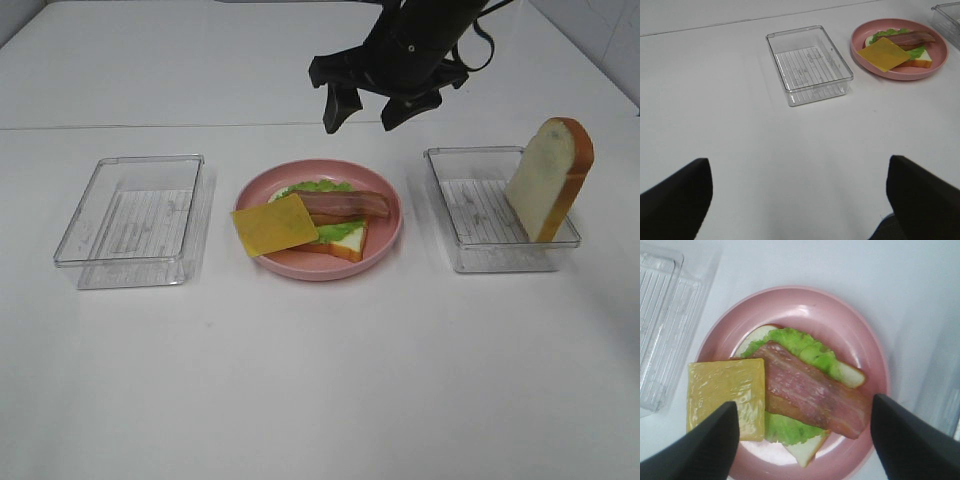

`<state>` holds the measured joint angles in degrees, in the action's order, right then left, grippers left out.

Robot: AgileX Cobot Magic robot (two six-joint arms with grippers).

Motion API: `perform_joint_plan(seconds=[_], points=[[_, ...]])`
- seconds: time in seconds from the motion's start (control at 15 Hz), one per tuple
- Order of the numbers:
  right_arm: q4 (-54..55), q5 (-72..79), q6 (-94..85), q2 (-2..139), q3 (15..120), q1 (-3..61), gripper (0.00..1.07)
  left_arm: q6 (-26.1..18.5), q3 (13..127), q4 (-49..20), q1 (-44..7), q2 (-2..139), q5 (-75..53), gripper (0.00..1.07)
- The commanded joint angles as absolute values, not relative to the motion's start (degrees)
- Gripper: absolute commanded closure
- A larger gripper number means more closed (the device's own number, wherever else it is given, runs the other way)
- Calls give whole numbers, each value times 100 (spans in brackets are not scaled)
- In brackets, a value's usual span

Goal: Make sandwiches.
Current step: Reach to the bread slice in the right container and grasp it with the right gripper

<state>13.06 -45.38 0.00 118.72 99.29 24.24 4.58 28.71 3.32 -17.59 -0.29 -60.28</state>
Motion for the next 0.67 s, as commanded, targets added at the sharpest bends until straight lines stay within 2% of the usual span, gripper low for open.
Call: perform_joint_plan(seconds=[0.07,0.47,0.67], points=[[1003,-4721,218,11574,9969,2080,37,464,2853,332,-1736,-74,-5999,17],[733,-5626,218,11178,9969,882,36,464,2853,332,-1736,-74,-5999,17],[481,-5838,327,11178,9964,533,36,464,2853,332,-1736,-74,-5999,17]])
